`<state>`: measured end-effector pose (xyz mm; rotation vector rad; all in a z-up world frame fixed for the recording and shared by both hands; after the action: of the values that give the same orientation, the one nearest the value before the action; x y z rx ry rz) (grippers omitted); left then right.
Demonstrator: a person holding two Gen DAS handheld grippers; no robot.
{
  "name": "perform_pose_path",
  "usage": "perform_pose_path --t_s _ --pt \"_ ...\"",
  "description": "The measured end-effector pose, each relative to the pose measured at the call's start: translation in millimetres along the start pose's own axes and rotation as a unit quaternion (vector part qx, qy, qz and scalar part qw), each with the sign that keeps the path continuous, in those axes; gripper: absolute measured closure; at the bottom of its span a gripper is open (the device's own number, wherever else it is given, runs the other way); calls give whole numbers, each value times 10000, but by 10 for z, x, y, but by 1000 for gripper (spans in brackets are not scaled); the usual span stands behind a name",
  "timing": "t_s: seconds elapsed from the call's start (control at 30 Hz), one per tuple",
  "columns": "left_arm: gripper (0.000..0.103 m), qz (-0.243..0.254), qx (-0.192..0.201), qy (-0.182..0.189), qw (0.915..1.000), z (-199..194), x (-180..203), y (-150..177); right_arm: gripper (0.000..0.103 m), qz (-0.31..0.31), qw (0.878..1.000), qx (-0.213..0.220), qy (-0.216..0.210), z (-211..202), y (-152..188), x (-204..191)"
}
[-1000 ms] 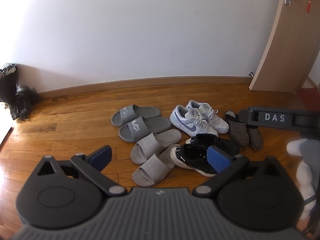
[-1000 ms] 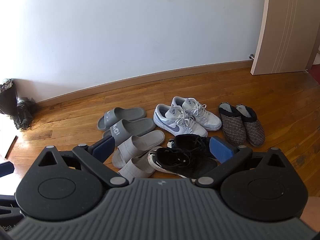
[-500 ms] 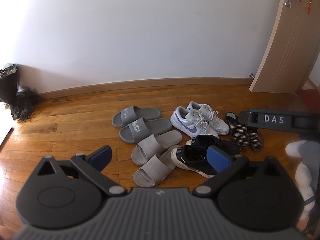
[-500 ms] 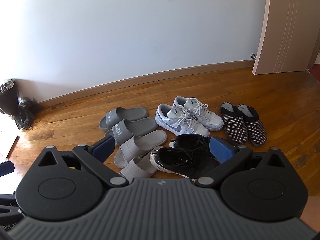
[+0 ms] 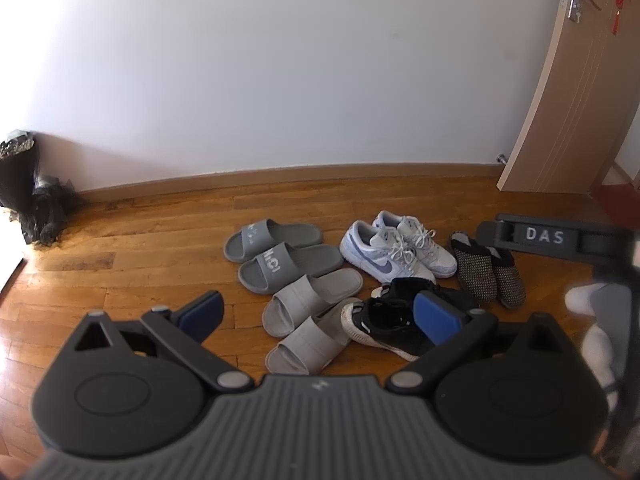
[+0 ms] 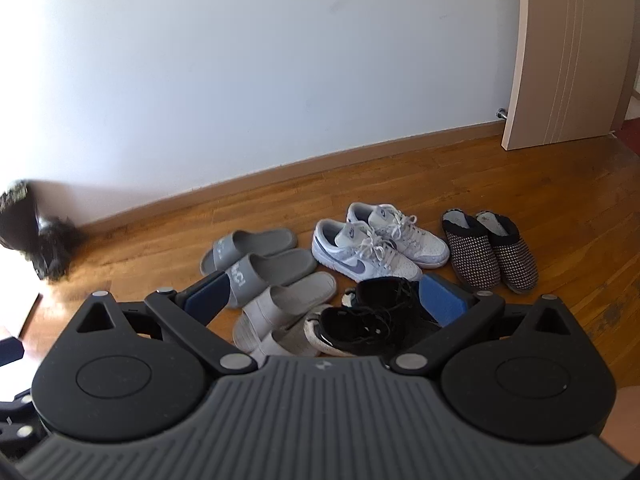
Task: Organize scattered shoes
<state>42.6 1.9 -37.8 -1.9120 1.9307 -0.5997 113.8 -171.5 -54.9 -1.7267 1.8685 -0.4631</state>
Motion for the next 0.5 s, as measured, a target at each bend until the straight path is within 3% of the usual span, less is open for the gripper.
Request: perform_pose_path --t_s 0.3,0.43,0.5 --pt "1 -41 287 260 9992 -150 -202 -88 1 -392 9985 343 -191 32 13 -215" --pt "1 -271 587 498 9967 -404 -521 -139 1 -403 9986 228 -249 26 11 -303" --pt "1 -365 764 406 9956 -507 -710 -136 1 -329 9987 113 -364 23 24 -342"
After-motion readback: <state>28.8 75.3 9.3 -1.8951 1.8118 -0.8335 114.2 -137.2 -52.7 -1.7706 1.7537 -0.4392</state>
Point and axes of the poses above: each gripper's, at about its wrist camera, not at the fingertips, and z roughly the way its jaws point, x to its right, y to its underside, the point moved 7 cm from there along z, roughly the way its jaws point, and after that the axes turned 14 degrees about -x, right-handed, at the moved point
